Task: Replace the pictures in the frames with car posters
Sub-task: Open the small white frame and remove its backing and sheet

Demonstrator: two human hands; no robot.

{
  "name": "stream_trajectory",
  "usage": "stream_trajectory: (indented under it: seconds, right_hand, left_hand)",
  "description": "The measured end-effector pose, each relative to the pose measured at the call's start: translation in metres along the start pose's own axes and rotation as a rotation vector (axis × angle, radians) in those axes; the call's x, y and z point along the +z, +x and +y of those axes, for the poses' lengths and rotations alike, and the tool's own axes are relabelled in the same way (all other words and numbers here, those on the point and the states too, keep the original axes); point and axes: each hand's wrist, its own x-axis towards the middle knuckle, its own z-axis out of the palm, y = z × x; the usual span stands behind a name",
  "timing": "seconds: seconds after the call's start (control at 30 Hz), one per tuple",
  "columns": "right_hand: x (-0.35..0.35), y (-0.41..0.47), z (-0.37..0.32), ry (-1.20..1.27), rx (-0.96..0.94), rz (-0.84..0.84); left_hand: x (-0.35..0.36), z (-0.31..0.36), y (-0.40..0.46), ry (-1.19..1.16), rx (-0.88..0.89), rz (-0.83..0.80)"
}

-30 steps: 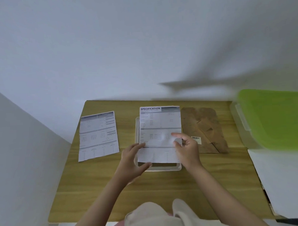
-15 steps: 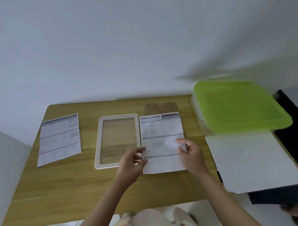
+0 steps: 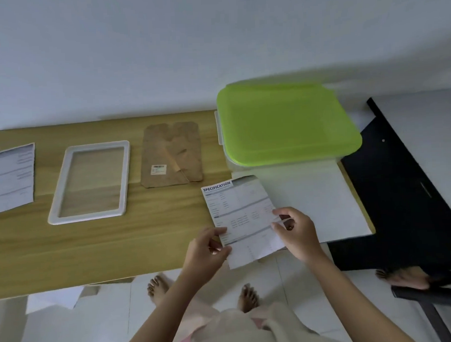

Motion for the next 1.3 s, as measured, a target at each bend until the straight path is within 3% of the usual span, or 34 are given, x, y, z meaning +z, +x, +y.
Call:
stream_trajectory:
  seconds: [0.27,0.93,1.17,1.3]
  right_hand:
    - [-0.029,0.01,0.02,-0.078,0.026,-0.046]
    - [-0.027,0.023,0.039,-0.174,-0.073,0.107]
    - [-0.021,0.024,0.03,-0.205,-0.018,0.114]
    - [0.001,0.017,0.009,-0.289,-0.075,0.212]
  left_hand:
    - [0.031,0.013,0.01,0.11,0.019,0.124]
    - [0.039,0.014,0.041,0.406,0.075,0.098]
    - [0.031,0.013,0.044,0.264,0.084,0.045]
    - [0.003,0.01,0.038,0.15,0.096,0.026]
